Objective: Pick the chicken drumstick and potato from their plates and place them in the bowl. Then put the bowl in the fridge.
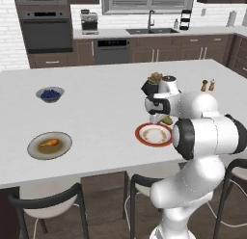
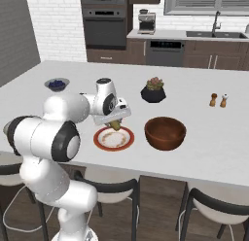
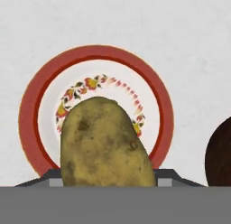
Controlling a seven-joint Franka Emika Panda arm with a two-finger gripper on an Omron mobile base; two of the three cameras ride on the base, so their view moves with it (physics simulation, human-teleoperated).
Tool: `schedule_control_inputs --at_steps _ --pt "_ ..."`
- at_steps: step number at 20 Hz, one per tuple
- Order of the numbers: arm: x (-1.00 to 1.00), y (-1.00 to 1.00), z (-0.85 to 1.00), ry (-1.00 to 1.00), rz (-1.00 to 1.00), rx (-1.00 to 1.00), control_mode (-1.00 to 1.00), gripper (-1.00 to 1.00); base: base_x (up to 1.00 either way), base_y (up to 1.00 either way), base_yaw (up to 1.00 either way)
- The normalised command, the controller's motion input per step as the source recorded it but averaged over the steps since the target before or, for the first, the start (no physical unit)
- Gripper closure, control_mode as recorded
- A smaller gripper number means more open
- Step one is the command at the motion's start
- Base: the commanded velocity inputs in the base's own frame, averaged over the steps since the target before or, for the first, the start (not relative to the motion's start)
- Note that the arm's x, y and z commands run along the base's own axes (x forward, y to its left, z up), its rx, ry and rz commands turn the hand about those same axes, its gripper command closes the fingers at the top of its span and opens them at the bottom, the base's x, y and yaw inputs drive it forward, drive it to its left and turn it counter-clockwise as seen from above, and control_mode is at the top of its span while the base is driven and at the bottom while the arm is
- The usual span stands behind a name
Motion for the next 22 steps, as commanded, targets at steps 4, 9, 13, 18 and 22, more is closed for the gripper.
schedule_control_inputs --at_steps 4,9,13,18,22 --pt "-0.64 -0.33 0.8 -0.16 -0.14 0.05 -1.0 1.0 0.0 0.0 0.0" --pt "-0.23 -0.49 0.58 -0.01 -0.19 0.08 -1.0 1.0 0.0 0.0 0.0" --pt "-0.02 -0.54 0.44 0.0 -0.15 0.1 -1.0 1.0 0.0 0.0 0.0" --pt "0.08 -0.68 0.04 0.0 -0.17 0.06 -1.0 1.0 0.0 0.0 0.0" --pt "0.33 -0.85 -0.03 0.07 -0.13 0.07 -1.0 1.0 0.0 0.0 0.0"
